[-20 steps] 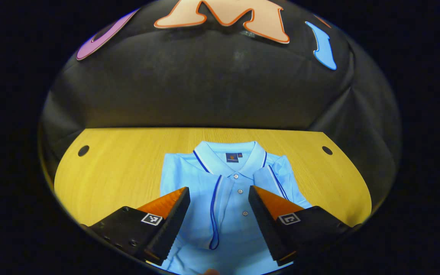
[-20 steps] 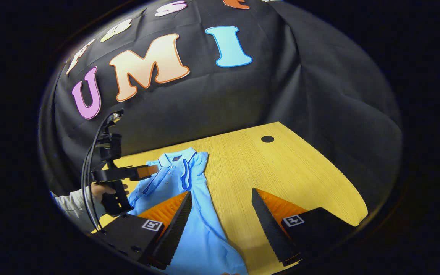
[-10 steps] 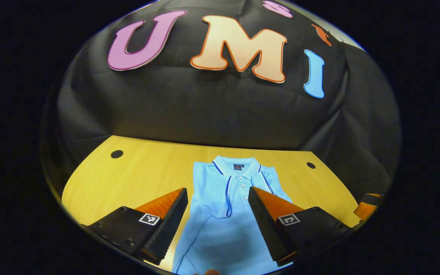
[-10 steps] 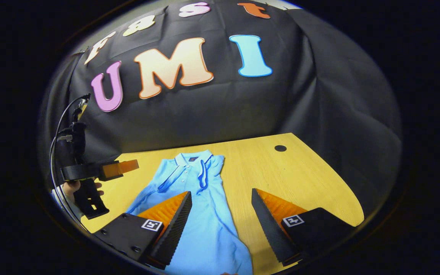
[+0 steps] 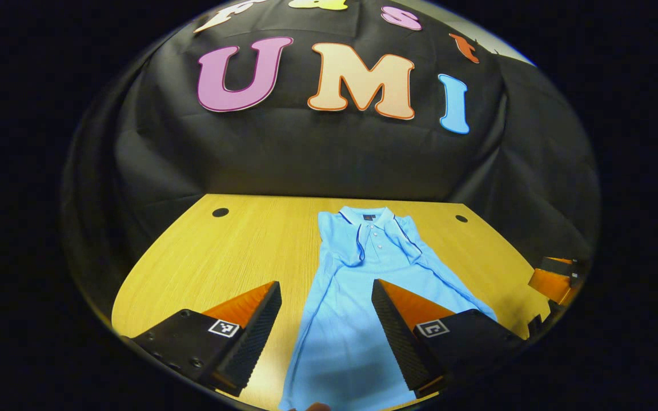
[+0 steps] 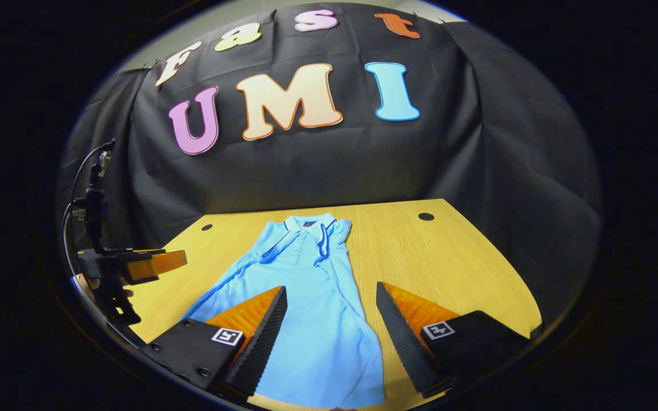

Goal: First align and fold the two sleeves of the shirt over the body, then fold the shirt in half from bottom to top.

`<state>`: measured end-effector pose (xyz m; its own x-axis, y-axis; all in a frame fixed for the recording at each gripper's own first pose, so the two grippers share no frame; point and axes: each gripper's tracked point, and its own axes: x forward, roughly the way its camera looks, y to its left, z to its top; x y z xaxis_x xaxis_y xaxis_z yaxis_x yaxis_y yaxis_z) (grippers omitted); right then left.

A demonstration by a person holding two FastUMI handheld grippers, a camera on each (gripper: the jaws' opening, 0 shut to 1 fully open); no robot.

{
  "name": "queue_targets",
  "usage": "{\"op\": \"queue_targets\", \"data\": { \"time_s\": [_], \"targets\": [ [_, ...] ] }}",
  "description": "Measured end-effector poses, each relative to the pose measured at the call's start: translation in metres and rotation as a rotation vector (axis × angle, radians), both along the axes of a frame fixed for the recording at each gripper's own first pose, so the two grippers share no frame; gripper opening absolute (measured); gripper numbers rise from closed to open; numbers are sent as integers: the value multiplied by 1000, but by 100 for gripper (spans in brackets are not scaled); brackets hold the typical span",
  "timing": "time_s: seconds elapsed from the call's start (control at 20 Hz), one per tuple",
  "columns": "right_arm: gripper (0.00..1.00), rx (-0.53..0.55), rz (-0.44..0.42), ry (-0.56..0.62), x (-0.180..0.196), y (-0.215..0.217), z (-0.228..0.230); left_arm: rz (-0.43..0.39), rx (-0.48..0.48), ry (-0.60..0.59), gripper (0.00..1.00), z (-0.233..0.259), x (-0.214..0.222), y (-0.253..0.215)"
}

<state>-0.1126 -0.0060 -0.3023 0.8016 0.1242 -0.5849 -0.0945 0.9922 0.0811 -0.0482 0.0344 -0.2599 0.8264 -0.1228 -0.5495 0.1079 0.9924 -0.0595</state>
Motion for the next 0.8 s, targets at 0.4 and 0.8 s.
{"op": "queue_targets", "data": {
  "time_s": [0.4, 0.8],
  "targets": [
    [98, -78, 15, 60, -68, -10, -27, 0, 28, 89, 96, -35, -84, 9],
    [98, -125, -16, 166, -115, -27, -75, -45, 105, 156, 96, -83, -135, 16]
  ]
}}
